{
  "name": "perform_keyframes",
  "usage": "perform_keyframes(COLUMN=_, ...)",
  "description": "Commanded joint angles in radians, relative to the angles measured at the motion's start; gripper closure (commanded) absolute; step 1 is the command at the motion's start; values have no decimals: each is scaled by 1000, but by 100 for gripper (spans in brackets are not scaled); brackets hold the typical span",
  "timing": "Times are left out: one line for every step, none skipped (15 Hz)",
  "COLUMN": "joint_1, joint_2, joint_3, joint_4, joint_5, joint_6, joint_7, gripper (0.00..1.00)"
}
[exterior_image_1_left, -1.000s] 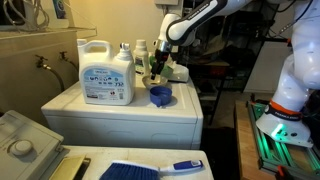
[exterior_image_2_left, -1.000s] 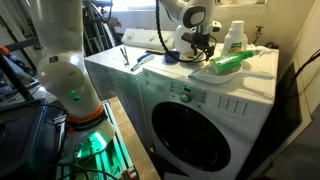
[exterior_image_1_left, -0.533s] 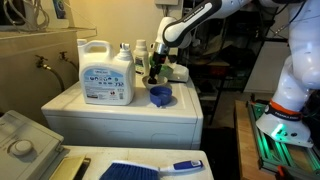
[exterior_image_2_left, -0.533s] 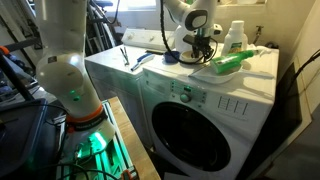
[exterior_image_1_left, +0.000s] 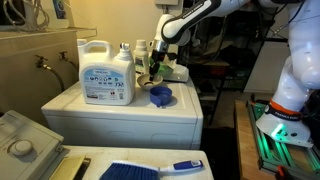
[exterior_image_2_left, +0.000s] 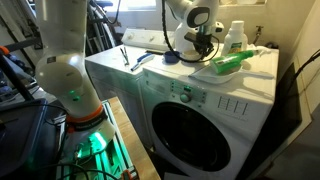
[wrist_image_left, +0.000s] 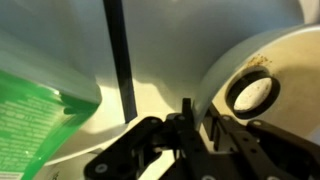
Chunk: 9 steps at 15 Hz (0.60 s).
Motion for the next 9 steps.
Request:
perform_keyframes(joint_1=-16, joint_2=1, joint_3=9, joint_4=13, joint_5=14, joint_6=-47, joint_7=-31, gripper=97)
perform_keyframes(joint_1=-14, joint_2=-10, joint_3=7, joint_4=18, joint_5=8, joint_6=-63, joint_7=-32, gripper=97)
perform_keyframes(joint_1=-12, joint_2=-18, joint_3=6, joint_4=21, joint_5=2, joint_6=-75, joint_7=-35, gripper=96)
perform_keyframes(joint_1=-11, joint_2=-29, joint_3=7, joint_4=25, joint_5=-1, joint_6=-93, joint_7=-41, gripper=97)
perform_keyframes(joint_1=-11, joint_2=-41, joint_3=9, joint_4=30, joint_5=0, joint_6=-117, joint_7=-49, gripper=97)
perform_keyframes(joint_1=-8, joint_2=-47, joint_3=3, joint_4=33, joint_5=-13, joint_6=-136, joint_7=-52, gripper=98)
perform_keyframes(joint_1=-5, joint_2=-52, joint_3=0, joint_4=38, joint_5=-21, joint_6=-156, joint_7=-50, gripper=99)
perform_keyframes(joint_1=-2, joint_2=-51, joint_3=-6, joint_4=42, joint_5=-33, joint_6=-172, joint_7=-43, gripper=98)
perform_keyframes(joint_1=-1, joint_2=-53, joint_3=-9, joint_4=46, joint_5=-40, joint_6=-187, joint_7=-41, gripper=98)
